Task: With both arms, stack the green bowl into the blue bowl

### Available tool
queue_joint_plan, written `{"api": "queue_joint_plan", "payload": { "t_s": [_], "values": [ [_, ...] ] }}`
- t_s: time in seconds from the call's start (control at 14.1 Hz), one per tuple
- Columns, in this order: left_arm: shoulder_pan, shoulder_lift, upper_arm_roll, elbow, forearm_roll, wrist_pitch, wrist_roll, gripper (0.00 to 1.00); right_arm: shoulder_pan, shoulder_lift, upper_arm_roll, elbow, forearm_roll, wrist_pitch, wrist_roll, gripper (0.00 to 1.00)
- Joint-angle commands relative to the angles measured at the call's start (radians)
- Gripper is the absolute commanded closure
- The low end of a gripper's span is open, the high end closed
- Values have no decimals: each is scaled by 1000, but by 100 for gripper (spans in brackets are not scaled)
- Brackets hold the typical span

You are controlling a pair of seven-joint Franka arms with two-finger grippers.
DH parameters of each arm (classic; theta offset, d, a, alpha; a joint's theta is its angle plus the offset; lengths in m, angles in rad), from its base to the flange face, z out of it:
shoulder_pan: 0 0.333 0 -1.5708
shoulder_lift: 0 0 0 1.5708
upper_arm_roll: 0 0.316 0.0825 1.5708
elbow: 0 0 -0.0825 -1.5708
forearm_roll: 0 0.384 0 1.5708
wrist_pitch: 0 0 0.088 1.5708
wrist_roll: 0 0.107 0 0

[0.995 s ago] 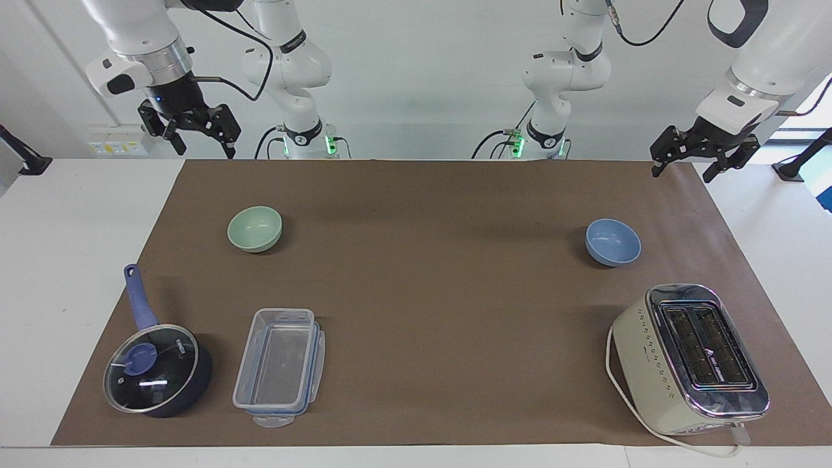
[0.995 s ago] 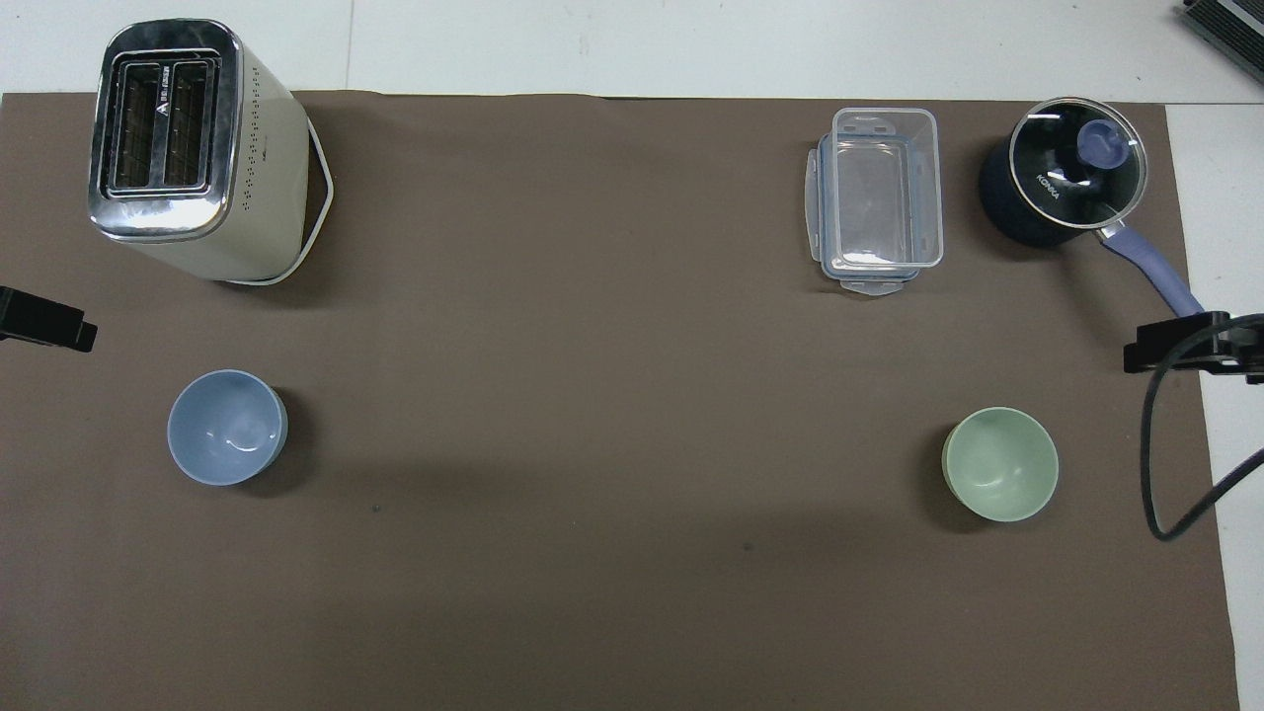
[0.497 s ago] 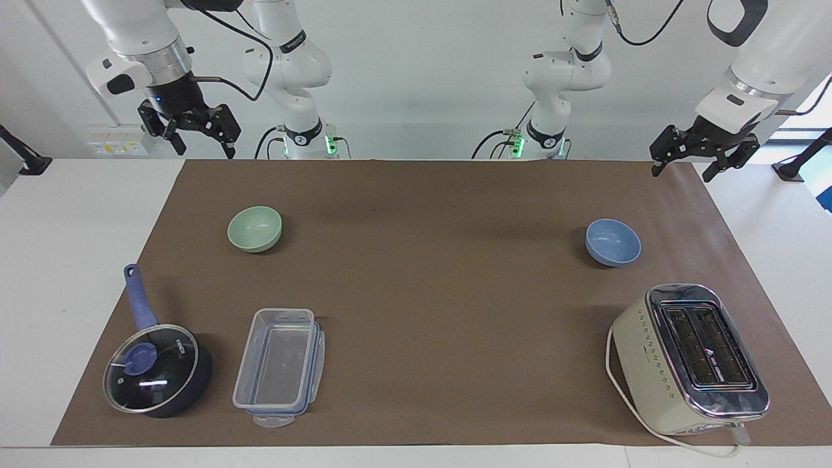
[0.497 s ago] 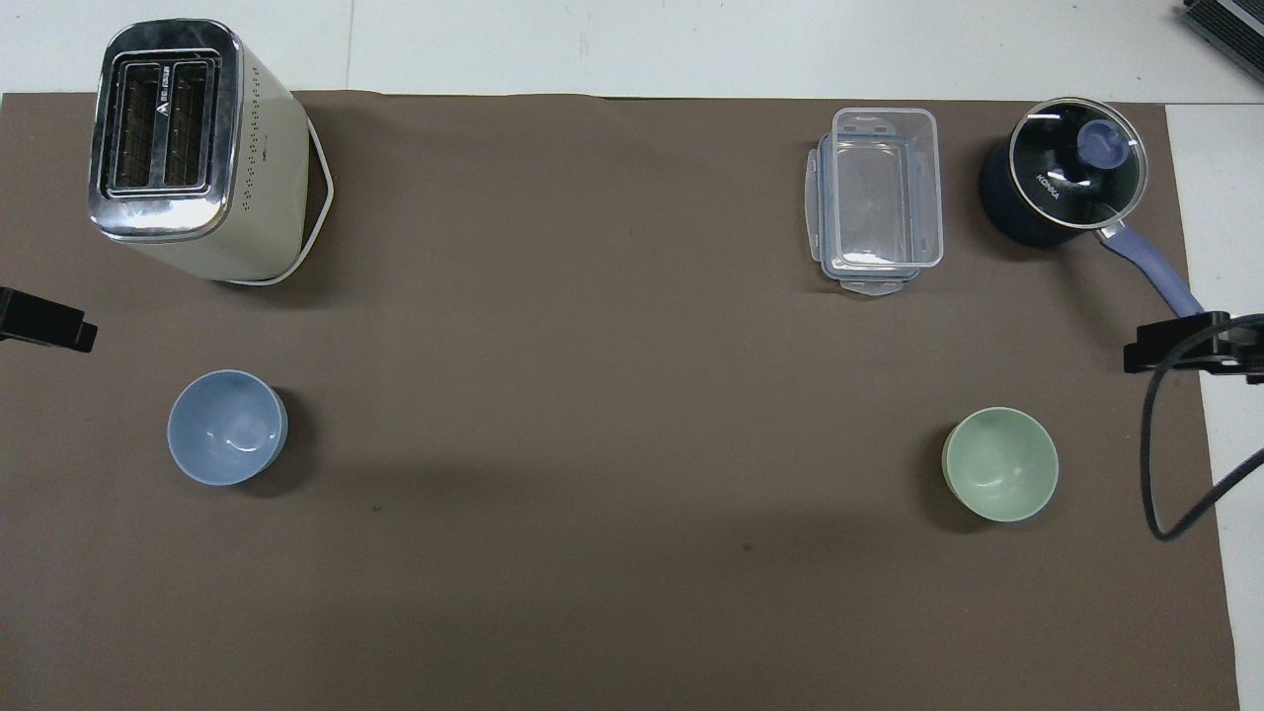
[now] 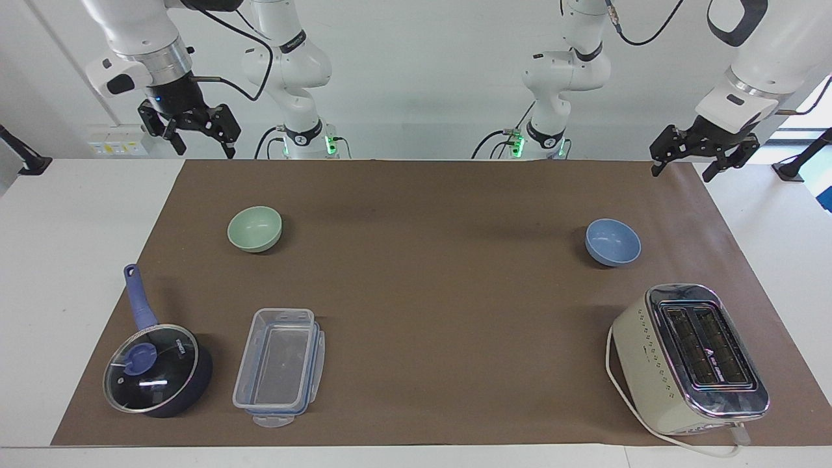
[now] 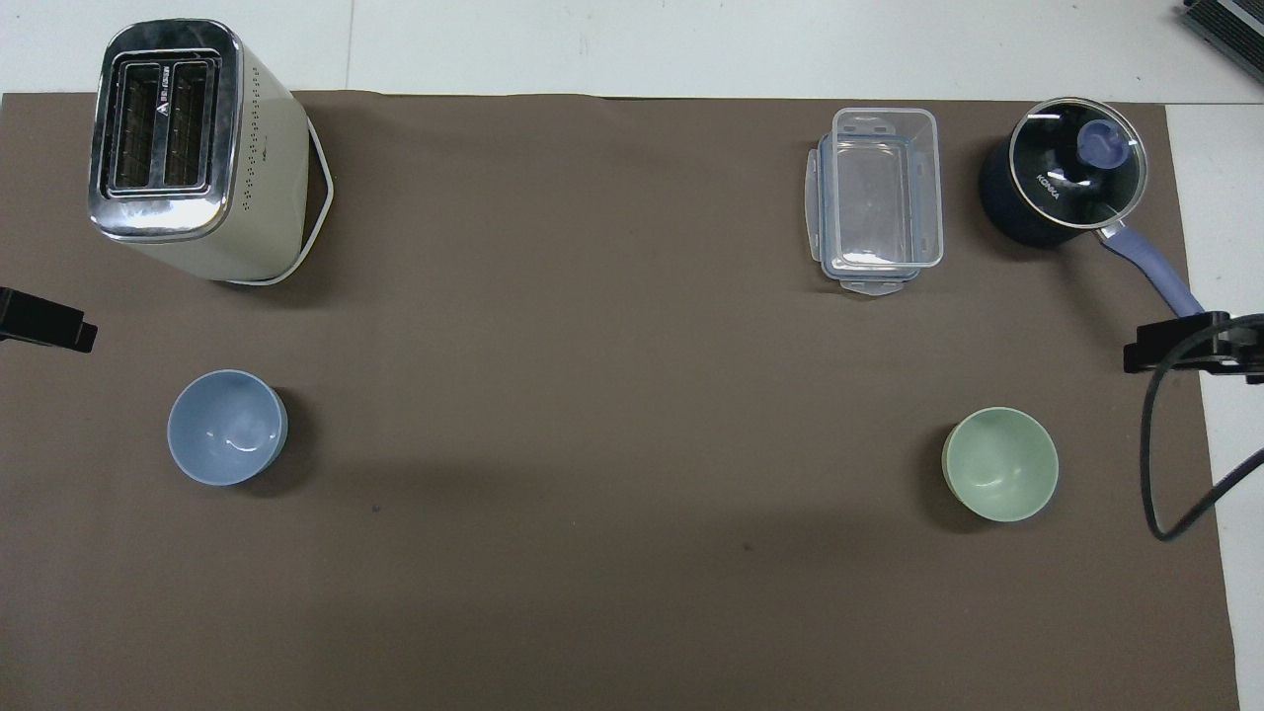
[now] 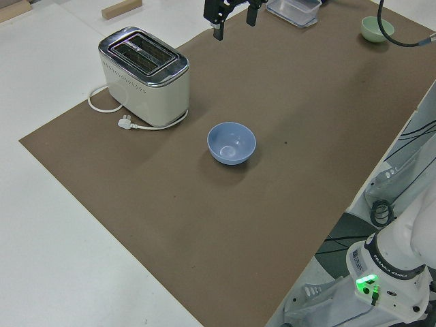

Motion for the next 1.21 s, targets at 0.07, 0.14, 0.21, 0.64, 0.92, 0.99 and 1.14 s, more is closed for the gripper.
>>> {"api": "queue_joint_plan", "payload": {
  "t_s": [0.07, 0.14, 0.21, 0.64, 0.92, 0.99, 1.14],
  "values": [
    [-9, -18, 7, -17, 3, -7, 7, 0, -9, -11, 3, -7, 23, -5, -12, 0],
    [-9, -18, 7, -17, 3, -7, 7, 0, -9, -11, 3, -7, 23, -5, -12, 0],
    [-9, -18, 5, -19, 3, -7, 5, 0, -9, -11, 3, -7, 21, -5, -12, 0],
    [-9, -19, 5, -23, 3, -7, 1, 0, -9, -11, 3, -7, 21, -5, -12, 0],
    [-11, -30, 7, -37, 3, -7, 1, 0, -9, -11, 3, -7, 21, -5, -12, 0],
    [-11, -30, 7, -37, 3, -7, 1, 0, -9, -11, 3, -7, 23, -5, -12, 0],
    [-11, -30, 7, -37, 3, -7, 1, 0, -9, -11, 3, -7, 23, -5, -12, 0]
  ]
}}
